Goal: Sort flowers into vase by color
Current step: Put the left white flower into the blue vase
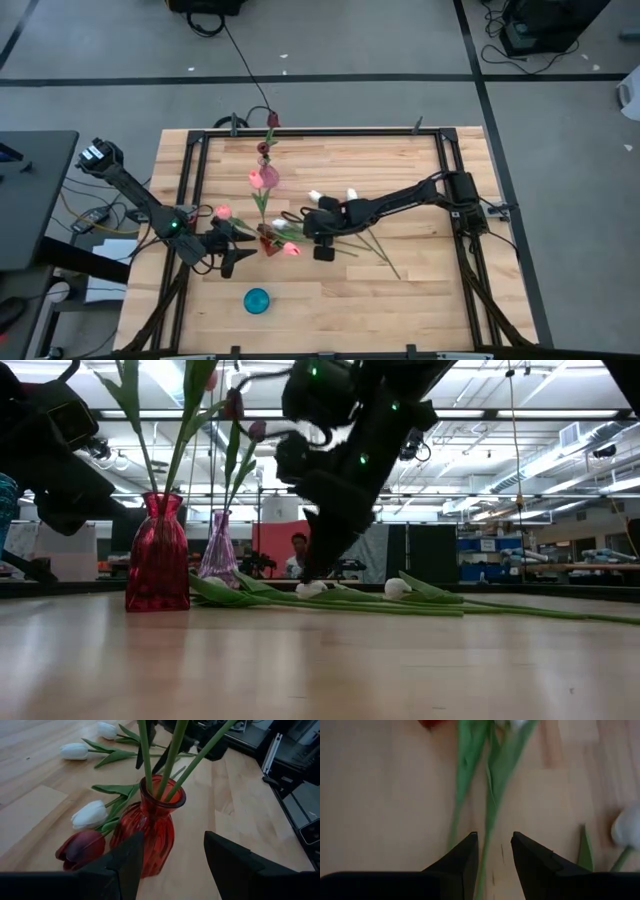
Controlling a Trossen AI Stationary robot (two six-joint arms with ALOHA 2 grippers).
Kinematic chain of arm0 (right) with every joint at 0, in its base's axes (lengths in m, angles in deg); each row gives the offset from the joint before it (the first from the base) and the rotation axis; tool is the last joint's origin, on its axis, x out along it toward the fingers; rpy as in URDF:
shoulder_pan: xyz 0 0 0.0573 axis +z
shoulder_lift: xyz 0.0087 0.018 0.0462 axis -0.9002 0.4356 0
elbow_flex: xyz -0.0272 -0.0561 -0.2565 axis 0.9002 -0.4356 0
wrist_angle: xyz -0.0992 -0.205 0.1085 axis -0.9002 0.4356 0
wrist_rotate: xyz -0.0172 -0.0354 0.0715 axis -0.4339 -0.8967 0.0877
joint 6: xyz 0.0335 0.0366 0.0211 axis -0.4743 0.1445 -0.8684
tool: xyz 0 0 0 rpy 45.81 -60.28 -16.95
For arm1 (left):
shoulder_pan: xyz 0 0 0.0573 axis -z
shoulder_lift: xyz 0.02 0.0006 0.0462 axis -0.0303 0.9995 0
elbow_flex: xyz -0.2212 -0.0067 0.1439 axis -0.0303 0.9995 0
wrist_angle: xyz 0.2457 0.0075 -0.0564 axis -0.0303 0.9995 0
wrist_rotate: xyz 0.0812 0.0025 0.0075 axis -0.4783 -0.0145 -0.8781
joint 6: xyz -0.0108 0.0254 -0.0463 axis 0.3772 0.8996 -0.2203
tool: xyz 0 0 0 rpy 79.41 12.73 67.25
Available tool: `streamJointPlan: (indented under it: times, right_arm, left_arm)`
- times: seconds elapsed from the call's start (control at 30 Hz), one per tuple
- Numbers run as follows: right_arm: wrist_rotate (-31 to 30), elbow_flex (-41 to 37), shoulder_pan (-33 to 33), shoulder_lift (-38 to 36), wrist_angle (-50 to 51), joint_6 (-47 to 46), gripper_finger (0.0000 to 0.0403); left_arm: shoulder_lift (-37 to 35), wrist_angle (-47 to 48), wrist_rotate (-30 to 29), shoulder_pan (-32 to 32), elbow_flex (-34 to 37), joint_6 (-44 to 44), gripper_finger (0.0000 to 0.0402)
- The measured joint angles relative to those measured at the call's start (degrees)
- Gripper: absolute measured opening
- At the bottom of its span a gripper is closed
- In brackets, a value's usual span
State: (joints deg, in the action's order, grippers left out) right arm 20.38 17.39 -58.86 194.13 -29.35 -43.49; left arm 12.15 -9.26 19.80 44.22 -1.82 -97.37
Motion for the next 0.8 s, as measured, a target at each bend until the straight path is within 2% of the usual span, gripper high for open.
streamJointPlan:
  times: [0.2,0.5,0.63,0.8]
  right_arm:
    - [1.0,-0.2,0.1,1.4,2.4,0.0,0.013]
    - [0.5,-0.3,0.0,2.2,4.1,0.0,0.0116]
    - [1.3,-0.3,0.0,2.2,6.1,0.0,0.0083]
    - [3.2,-0.2,-0.1,2.1,8.3,-0.9,0.0016]
  left_arm:
    - [0.0,0.3,1.1,0.0,0.0,-0.2,0.0214]
    - [0.1,1.9,7.3,0.0,0.0,-2.3,0.0214]
    - [0.1,1.5,12.5,0.0,0.0,-2.5,0.0214]
    - [0.2,0.6,17.3,0.0,0.0,-1.9,0.0214]
